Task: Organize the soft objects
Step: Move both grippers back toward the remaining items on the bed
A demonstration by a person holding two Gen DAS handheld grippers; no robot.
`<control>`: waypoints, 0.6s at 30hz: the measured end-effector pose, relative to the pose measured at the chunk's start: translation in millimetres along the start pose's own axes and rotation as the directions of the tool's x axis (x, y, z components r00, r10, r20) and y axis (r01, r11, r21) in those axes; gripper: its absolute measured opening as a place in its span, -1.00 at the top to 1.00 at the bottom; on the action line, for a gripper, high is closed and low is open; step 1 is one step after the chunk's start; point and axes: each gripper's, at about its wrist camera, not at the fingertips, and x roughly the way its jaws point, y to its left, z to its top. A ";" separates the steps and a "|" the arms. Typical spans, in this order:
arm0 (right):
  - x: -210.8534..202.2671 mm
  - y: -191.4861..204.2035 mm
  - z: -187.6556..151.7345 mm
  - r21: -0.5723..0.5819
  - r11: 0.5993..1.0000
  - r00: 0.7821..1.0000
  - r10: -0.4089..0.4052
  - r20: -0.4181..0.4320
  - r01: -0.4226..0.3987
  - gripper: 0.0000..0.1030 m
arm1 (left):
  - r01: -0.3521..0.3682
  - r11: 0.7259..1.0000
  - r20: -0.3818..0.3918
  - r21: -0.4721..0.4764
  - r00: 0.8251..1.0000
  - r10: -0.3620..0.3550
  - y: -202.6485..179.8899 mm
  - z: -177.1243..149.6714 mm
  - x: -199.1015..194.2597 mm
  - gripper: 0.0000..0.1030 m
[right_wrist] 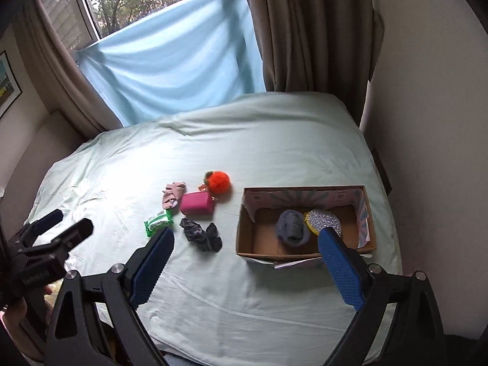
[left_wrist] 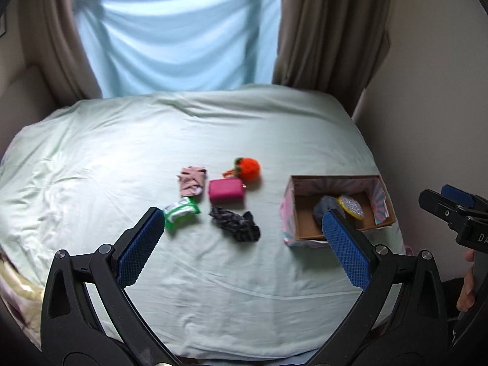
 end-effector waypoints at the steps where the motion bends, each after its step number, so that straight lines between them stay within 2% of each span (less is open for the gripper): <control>1: -5.1 7.8 -4.6 -0.004 1.000 1.000 -0.006 0.018 0.006 -0.83 | -0.004 1.000 0.010 -0.009 1.000 0.004 10.5 -2.2 -6.7 -0.99; 10: -12.0 61.5 -20.3 -0.003 0.999 0.996 -0.041 0.077 0.041 -0.83 | -0.003 0.999 0.055 -0.034 0.998 0.005 83.2 -10.3 -29.0 -0.99; 18: 16.1 112.6 -28.6 0.014 0.999 0.996 -0.042 0.074 0.041 -0.83 | 0.029 1.000 0.037 0.007 0.999 -0.029 135.9 -8.5 -10.4 -0.99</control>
